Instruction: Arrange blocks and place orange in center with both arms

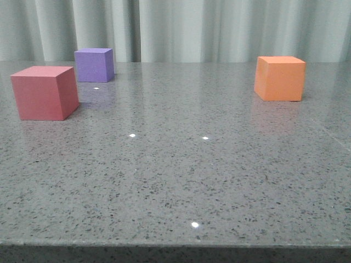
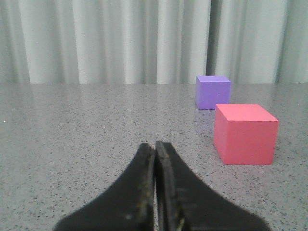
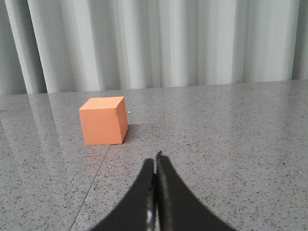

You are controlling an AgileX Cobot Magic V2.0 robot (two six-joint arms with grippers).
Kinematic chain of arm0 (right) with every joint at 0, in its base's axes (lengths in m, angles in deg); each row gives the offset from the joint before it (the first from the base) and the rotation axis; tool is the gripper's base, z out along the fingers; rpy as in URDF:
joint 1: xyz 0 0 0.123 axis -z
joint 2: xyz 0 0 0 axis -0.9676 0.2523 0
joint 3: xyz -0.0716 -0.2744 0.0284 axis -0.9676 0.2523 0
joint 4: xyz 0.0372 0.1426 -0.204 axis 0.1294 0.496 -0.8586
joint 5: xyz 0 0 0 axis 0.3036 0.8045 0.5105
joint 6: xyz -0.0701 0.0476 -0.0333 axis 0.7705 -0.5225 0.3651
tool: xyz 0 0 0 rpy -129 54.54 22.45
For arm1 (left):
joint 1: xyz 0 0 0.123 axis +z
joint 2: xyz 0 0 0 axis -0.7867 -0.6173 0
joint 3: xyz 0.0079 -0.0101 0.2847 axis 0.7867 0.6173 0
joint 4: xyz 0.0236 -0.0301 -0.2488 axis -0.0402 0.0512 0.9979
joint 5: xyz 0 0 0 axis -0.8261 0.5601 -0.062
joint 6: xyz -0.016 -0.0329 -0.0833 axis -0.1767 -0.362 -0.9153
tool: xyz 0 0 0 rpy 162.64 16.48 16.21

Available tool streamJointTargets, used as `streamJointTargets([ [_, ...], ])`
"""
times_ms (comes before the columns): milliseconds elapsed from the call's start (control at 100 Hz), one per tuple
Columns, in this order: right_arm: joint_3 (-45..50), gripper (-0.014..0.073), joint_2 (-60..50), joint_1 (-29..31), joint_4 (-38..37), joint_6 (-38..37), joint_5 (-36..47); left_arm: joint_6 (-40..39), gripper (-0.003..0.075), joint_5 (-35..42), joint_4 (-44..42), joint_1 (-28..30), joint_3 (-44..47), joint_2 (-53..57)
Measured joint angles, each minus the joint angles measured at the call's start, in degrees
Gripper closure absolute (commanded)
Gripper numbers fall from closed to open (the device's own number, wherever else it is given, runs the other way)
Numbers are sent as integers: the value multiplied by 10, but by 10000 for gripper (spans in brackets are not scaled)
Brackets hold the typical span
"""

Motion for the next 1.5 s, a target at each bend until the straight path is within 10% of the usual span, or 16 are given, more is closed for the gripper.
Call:
streamJointTargets([
  [370,-7,662,0,0,0,0,50,0,741,0,0,0,0,0],
  [940,-430,662,302,0,9,0,-337,0,741,0,0,0,0,0],
  [1240,-517,652,468,0,50,0,-397,0,741,0,0,0,0,0],
  [1360,-518,533,510,0,63,0,-418,0,741,0,0,0,0,0],
  [1500,-518,196,542,0,70,0,-438,0,741,0,0,0,0,0],
])
